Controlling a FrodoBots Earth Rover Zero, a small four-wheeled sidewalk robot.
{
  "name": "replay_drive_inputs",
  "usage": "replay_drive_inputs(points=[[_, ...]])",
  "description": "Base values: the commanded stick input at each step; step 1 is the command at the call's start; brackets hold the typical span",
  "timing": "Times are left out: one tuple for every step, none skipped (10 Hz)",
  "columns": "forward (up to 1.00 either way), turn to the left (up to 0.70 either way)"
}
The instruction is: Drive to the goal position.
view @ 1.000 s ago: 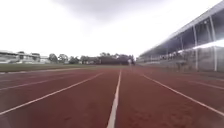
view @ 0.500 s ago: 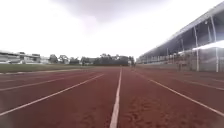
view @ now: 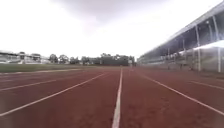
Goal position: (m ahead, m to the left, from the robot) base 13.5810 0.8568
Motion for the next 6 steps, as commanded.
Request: replay_drive_inputs(points=[[0.45,0.0],[0.45,0.0],[0.45,0.0],[0.45,0.0],[0.45,0.0],[0.45,0.0]])
